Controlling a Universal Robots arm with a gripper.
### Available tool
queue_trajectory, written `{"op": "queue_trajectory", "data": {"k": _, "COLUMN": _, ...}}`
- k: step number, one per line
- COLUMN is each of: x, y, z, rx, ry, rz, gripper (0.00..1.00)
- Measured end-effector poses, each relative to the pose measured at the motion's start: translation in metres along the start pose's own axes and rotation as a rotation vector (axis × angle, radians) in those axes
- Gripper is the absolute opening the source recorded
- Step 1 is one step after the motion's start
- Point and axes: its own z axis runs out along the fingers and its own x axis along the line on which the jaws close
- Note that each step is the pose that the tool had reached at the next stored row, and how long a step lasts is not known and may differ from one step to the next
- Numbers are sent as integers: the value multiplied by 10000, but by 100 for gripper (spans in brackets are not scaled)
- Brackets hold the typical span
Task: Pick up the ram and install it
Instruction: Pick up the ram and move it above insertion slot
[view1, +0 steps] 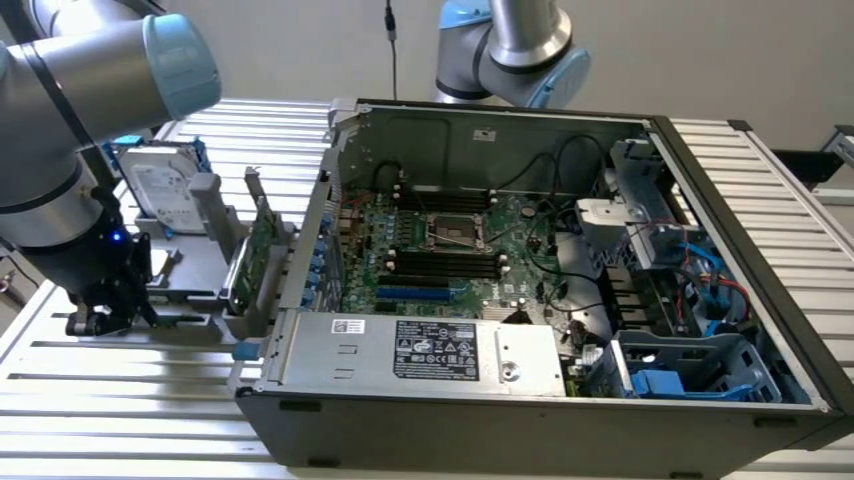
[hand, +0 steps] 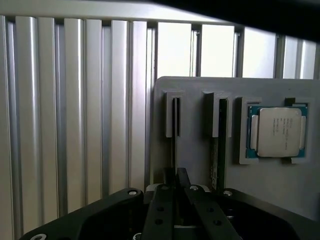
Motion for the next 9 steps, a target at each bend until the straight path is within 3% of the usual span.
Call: {"op": "queue_trajectory", "data": {"k": 9, "x": 0, "y": -2, "z": -1, "rx": -87, "ry": -10, "rz": 347, "gripper": 14}}
